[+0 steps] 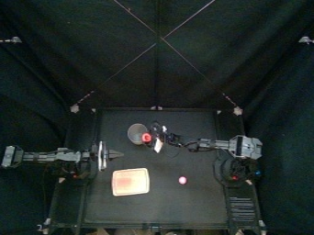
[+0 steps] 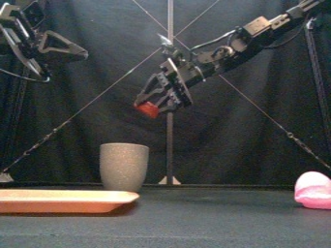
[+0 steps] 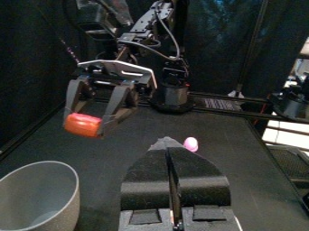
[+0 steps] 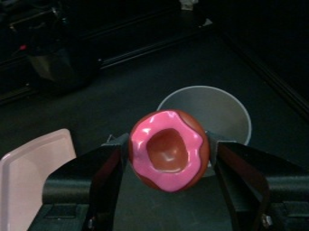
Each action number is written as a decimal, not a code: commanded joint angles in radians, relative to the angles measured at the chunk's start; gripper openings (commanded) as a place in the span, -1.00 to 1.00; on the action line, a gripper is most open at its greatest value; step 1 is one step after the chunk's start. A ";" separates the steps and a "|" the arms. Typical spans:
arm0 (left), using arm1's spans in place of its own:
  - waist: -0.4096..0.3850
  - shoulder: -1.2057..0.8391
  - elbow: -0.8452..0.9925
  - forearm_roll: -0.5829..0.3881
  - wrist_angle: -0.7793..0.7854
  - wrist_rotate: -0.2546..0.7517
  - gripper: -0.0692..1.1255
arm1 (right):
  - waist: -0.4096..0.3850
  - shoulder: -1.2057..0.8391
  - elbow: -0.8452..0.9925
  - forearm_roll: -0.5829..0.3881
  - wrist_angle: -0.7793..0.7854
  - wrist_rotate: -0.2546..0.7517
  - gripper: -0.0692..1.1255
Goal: Pick the donut then place it in the grey bowl
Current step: Place donut in the grey bowl
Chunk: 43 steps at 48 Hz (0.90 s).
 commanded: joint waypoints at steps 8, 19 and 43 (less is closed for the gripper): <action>0.003 0.005 -0.021 -0.005 -0.037 0.005 -0.79 | -0.046 0.109 -0.143 -0.005 0.005 -0.002 0.43; 0.003 0.005 -0.020 -0.005 -0.044 0.006 -0.79 | -0.077 0.158 -0.218 -0.005 0.095 -0.002 0.44; 0.003 0.005 -0.018 -0.003 -0.044 0.006 -0.80 | -0.083 0.218 -0.264 0.002 0.143 0.000 0.63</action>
